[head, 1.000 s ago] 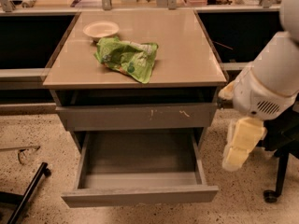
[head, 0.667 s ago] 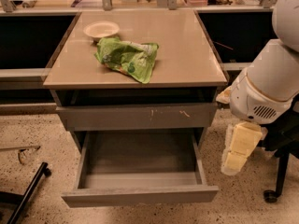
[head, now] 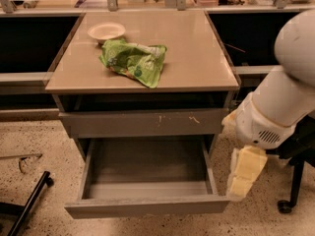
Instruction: Close middle drawer
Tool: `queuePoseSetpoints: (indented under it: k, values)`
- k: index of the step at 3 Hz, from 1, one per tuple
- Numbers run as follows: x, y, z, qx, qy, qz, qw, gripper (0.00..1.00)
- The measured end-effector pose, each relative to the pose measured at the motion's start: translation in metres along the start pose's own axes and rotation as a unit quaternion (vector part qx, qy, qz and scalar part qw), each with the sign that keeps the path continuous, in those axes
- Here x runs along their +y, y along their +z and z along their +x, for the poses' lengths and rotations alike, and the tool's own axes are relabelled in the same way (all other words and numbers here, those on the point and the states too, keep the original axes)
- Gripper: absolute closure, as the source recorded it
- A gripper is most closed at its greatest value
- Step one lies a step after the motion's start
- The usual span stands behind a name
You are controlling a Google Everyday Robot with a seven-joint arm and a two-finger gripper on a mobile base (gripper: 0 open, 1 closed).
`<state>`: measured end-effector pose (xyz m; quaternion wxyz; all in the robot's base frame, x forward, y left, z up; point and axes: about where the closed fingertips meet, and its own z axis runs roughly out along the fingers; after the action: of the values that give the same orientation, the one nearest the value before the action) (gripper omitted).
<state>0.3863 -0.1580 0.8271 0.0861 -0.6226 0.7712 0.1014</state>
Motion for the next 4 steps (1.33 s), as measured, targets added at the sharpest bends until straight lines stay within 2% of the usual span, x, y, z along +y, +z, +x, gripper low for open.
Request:
queuePoseSetpoints:
  k: [1, 2, 3, 4]
  values:
    - [0.033, 0.072, -0.003, -0.027, -0.018, -0.062, 0.9976, 0.0]
    - [0.061, 0.137, -0.004, -0.055, -0.048, -0.114, 0.9909, 0.0]
    - [0.072, 0.18, -0.012, -0.067, -0.079, -0.135, 0.9855, 0.0]
    - [0.072, 0.18, -0.012, -0.067, -0.079, -0.135, 0.9855, 0.0]
